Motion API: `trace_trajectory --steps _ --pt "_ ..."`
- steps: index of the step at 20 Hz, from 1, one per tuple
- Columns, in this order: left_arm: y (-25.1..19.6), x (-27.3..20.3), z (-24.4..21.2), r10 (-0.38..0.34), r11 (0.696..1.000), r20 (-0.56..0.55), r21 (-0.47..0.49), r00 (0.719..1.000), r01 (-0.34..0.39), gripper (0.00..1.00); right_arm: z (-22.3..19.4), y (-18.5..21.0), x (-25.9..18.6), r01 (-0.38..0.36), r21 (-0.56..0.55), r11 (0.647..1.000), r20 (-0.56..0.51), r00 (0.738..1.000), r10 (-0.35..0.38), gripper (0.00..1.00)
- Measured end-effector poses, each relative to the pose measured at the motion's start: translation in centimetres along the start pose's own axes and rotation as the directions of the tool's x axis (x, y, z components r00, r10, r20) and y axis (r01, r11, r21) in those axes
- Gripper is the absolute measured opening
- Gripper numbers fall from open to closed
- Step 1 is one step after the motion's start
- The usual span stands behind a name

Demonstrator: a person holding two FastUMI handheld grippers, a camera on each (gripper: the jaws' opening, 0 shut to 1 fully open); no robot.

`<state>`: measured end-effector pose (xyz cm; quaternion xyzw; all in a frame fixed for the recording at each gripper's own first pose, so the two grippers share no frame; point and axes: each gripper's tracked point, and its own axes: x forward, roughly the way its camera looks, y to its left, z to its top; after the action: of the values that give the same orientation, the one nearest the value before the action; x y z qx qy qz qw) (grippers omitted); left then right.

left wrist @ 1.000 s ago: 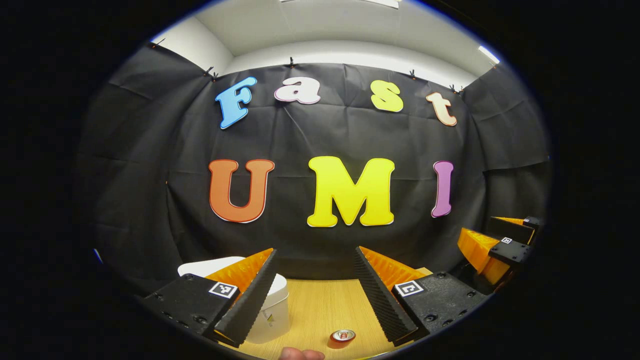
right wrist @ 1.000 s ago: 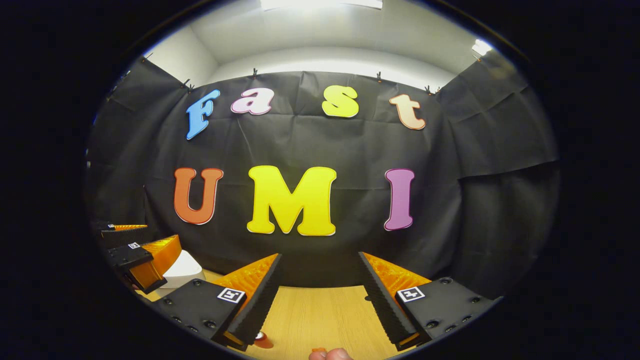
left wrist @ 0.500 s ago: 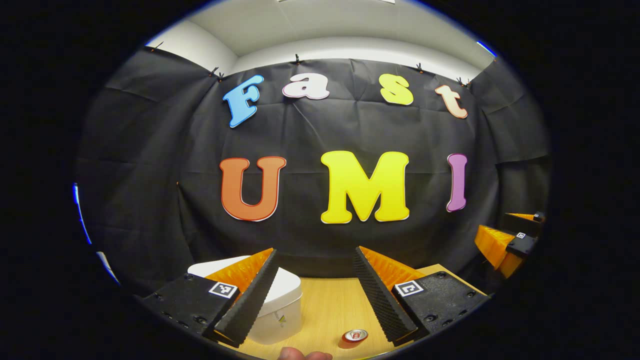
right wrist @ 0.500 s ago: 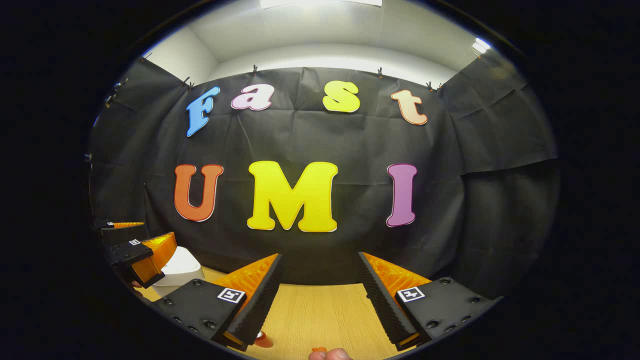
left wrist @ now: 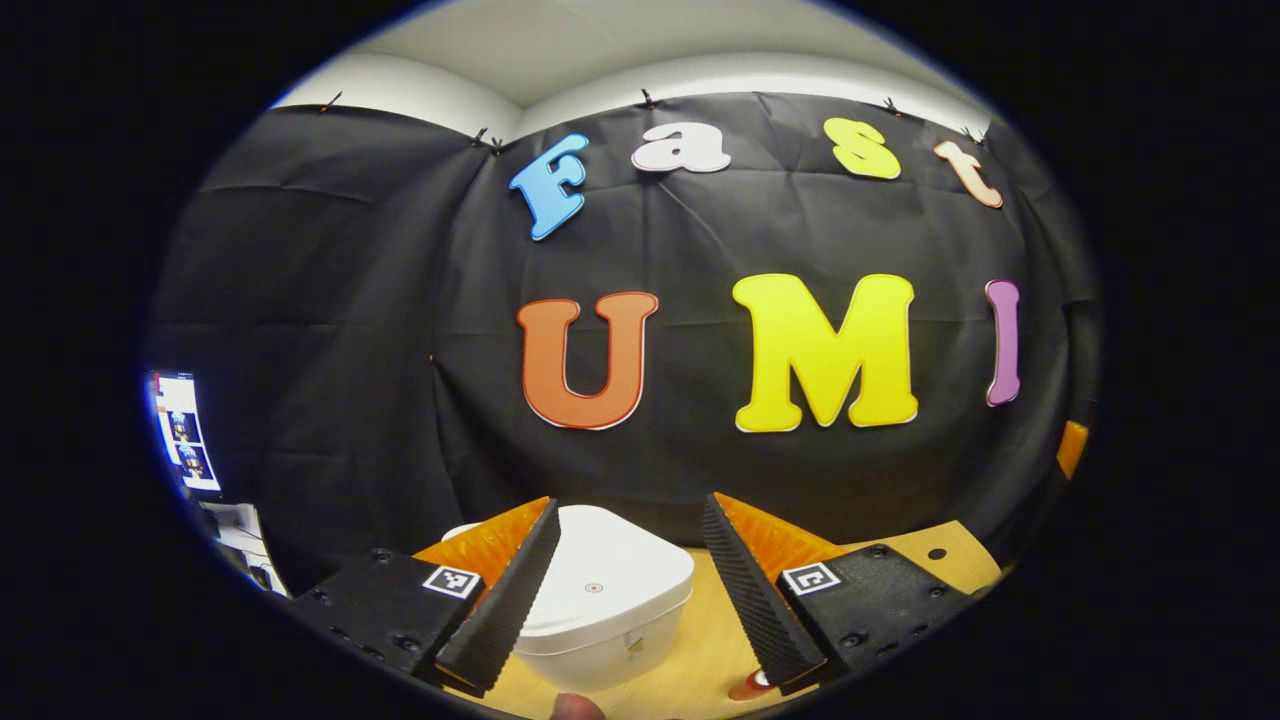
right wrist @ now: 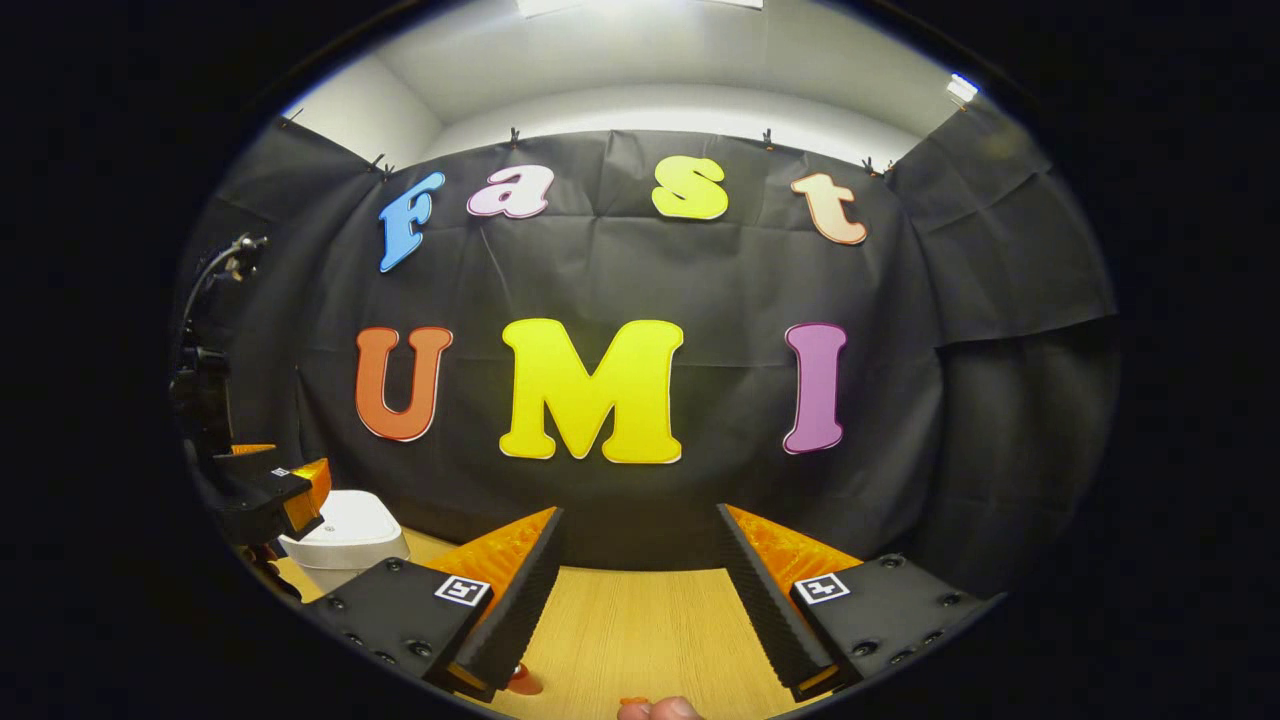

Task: Press the lid of the desktop garbage bin to open it, pick up the crumpled paper on the desktop and throw it into the bin, then pick up the pop can on the desktop and drop it into the bin, and finally close the garbage bin lid.

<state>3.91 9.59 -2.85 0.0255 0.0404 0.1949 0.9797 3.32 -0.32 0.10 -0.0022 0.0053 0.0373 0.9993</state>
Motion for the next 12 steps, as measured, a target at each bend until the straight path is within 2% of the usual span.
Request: trace_trajectory --steps 2,5,8,10,12 --pt "0.7 0.6 -0.8 0.028 1.000 -0.030 -0.009 0.999 -0.028 0.87 0.0 -0.3 0.3 -0.008 -0.013 1.000 0.000 1.000 0.008 0.94" --pt "1.2 1.8 -1.7 0.063 0.998 -0.060 -0.012 0.996 -0.064 0.70 0.0 -0.8 0.6 -0.017 -0.016 1.000 -0.006 1.000 0.017 0.94" --pt "1.5 2.8 -3.1 0.083 0.996 -0.103 -0.008 0.991 -0.084 0.64 -0.3 -1.0 1.0 -0.020 -0.028 0.999 -0.006 1.000 0.020 0.94" --pt "1.9 3.3 -3.8 0.108 0.994 -0.121 -0.018 0.987 -0.111 0.55 -0.6 -1.1 1.2 -0.024 -0.032 0.999 -0.015 1.000 0.023 0.94" --pt "1.9 3.7 -4.8 0.116 0.992 -0.147 -0.027 0.982 -0.122 0.42 -0.7 -1.0 1.3 -0.028 -0.037 0.999 -0.017 0.999 0.027 0.94"
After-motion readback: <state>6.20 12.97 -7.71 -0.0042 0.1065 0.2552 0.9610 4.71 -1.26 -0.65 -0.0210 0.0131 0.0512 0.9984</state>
